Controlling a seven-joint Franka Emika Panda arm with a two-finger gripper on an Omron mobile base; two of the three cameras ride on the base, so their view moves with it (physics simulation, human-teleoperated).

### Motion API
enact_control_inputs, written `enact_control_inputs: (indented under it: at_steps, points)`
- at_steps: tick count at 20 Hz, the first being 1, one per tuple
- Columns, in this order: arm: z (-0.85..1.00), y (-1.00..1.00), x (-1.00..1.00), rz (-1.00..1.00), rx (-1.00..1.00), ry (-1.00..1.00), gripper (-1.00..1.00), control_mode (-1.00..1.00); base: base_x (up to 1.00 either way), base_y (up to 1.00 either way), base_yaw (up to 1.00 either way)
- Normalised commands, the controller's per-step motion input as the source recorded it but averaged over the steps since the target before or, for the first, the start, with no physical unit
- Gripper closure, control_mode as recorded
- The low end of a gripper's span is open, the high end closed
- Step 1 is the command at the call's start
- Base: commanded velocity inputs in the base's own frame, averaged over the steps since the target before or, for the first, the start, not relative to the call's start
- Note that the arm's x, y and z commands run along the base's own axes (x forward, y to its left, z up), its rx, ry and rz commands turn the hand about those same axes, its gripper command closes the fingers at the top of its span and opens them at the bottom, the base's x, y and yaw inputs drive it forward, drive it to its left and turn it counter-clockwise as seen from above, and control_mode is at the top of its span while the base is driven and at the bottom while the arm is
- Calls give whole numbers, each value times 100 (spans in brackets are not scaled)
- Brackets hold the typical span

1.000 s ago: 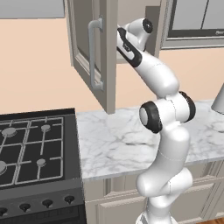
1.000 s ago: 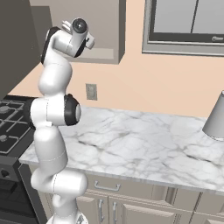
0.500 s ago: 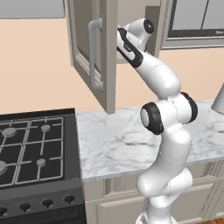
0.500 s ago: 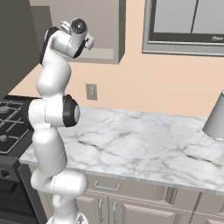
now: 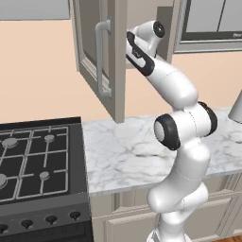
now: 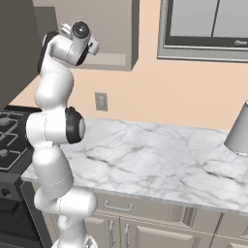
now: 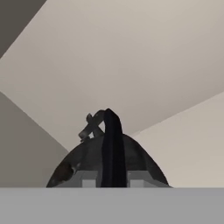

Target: Open the cabinet, pick the kettle from the cabinet, and place it in the sink.

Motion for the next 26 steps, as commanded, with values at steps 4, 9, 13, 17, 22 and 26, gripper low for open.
enact_control_inputs:
  at_steps: [4, 9, 13, 17, 22, 26]
  points:
    - [-5, 1, -44, 0, 0, -2, 100, -100, 0, 0, 0]
    - [2, -17, -39, 0, 0, 0, 100, -100, 0, 0, 0]
    - [9, -24, -52, 0, 0, 0, 100, -100, 0, 0, 0]
    - [7, -27, -63, 0, 0, 0, 100, -100, 0, 0, 0]
    - [9, -22, -63, 0, 0, 1, 100, -100, 0, 0, 0]
    - [4, -19, -68, 0, 0, 0, 100, -100, 0, 0, 0]
